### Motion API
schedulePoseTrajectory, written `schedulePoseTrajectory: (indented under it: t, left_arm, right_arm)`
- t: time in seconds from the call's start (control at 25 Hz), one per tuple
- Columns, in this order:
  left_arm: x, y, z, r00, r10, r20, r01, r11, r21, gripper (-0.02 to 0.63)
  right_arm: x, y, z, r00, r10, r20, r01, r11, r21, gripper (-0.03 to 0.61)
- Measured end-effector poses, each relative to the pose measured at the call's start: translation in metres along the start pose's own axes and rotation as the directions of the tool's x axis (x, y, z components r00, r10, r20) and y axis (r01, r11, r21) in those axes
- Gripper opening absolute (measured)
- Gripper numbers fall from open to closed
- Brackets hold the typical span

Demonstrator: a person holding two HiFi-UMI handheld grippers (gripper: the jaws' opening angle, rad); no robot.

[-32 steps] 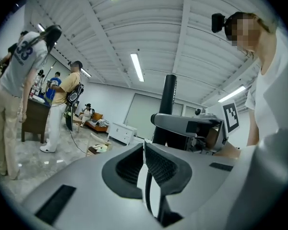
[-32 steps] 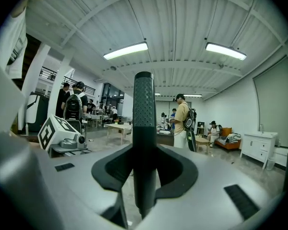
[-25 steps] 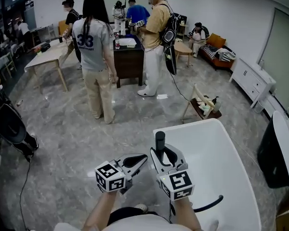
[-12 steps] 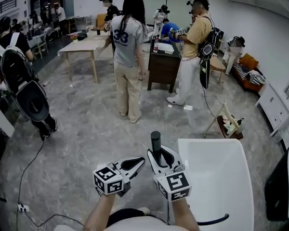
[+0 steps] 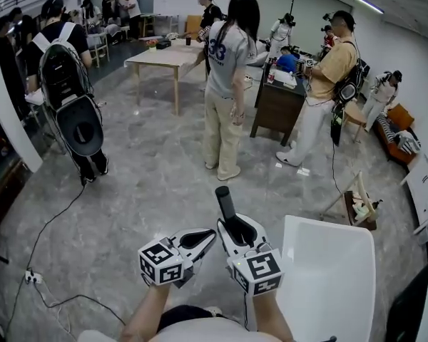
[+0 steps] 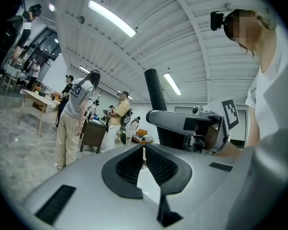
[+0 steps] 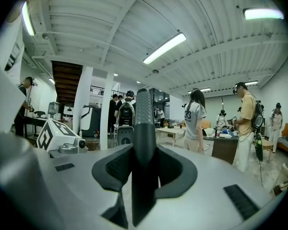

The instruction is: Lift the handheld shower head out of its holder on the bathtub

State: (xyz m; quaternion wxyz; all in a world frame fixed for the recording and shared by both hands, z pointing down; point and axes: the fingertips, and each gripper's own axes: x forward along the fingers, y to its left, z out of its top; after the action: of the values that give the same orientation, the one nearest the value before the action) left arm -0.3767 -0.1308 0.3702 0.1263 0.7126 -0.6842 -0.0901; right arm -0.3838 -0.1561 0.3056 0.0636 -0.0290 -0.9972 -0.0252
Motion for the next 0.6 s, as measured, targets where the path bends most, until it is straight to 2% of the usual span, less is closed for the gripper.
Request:
schedulePoseTrajectory:
  t: [0.24, 0.6]
  left_arm:
    - [0.003, -0.006, -0.003, 1.000, 0.017, -0.006, -0.017, 1.000, -0.006, 0.020]
    - [0.013, -0.011, 0.001, 1.000, -0.006, -0.002, 0.006, 1.000, 0.000, 0.020]
  right_arm:
    - [-0.004, 0.002, -0.002, 0.999, 0.050, 0.012, -0.050, 0.997, 0.057, 0.134]
    - [-0.012, -0.006, 0.001, 0.999, 0.024, 0.033, -0.027, 0.996, 0.087, 0.135]
